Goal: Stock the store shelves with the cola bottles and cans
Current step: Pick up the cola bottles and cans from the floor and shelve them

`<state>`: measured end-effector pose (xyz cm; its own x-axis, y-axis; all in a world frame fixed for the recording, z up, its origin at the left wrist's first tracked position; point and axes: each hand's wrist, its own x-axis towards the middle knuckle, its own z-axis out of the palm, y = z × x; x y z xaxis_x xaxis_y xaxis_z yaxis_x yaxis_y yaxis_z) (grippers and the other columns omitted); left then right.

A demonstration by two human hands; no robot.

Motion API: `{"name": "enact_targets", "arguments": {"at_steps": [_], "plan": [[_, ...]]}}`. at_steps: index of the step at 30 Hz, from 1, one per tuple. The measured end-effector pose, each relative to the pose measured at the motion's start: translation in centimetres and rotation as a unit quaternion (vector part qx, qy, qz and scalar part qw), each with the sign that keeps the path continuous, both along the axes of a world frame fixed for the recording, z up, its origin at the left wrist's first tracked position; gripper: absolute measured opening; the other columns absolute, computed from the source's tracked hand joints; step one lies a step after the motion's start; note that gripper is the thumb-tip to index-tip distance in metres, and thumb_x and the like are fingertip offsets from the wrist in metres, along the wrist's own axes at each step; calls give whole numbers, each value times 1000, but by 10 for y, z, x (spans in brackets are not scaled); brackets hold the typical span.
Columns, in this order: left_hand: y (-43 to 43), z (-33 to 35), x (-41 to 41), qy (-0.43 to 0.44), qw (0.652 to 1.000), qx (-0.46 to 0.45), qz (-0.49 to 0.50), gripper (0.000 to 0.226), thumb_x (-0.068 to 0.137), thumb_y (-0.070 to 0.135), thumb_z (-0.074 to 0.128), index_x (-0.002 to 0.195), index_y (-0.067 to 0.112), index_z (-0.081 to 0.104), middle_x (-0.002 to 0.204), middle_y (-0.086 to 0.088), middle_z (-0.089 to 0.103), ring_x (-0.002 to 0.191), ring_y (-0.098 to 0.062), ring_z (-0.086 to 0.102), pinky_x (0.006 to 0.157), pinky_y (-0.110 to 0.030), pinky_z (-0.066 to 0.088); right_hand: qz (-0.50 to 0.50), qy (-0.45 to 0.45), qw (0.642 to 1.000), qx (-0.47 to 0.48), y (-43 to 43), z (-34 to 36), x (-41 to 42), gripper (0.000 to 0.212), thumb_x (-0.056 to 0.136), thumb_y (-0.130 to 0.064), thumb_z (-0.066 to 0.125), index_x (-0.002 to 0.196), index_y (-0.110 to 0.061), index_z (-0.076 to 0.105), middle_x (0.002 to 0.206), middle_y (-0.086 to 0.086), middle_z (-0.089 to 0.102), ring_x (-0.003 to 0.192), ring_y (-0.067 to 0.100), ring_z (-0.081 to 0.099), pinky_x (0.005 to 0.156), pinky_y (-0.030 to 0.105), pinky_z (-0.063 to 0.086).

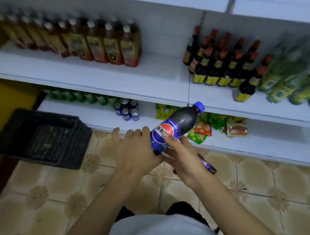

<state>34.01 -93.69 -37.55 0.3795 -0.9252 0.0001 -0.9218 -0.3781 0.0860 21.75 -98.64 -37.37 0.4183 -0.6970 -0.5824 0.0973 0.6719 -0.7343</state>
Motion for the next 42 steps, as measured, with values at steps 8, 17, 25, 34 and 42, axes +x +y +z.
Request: {"name": "enact_targets", "arguments": {"at_steps": [8, 17, 25, 34, 42], "plan": [[55, 3, 167, -60, 994, -94, 21, 53, 43, 54, 74, 76, 16, 56, 65, -2, 62, 61, -24, 61, 58, -31, 42, -34, 54, 998, -10, 45, 8, 197, 48, 72, -9, 80, 110, -22, 53, 102, 7, 72, 89, 23, 72, 78, 41, 59], [96, 4, 290, 147, 982, -113, 43, 87, 54, 89, 43, 116, 29, 51, 96, 10, 65, 89, -12, 64, 78, -30, 44, -27, 89, 988, -121, 50, 34, 304, 52, 76, -3, 74, 121, -19, 54, 108, 8, 69, 95, 21, 69, 81, 37, 58], [68, 42, 333, 120, 950, -283, 61, 75, 61, 79, 51, 107, 21, 61, 81, 8, 71, 80, -13, 68, 106, -41, 30, 76, 68, 951, -292, 10, 108, 342, 44, 71, -25, 81, 105, -31, 54, 73, -8, 71, 63, 18, 69, 75, 62, 49], [-20, 120, 380, 256, 914, -311, -43, 86, 52, 88, 54, 124, 45, 33, 103, 30, 50, 95, 0, 50, 79, -19, 44, 30, 21, 908, -418, -78, 198, 378, 70, 54, -24, 88, 116, -27, 56, 98, -9, 73, 88, 8, 71, 67, 20, 55], [-154, 180, 437, 226, 910, -325, -121, 93, 66, 81, 53, 142, 44, 15, 145, 17, 37, 128, 2, 34, 99, -24, 32, 20, 41, 870, -491, -225, 272, 407, 65, 62, -14, 87, 116, -29, 52, 102, -10, 67, 86, 6, 68, 64, 19, 55]]}}
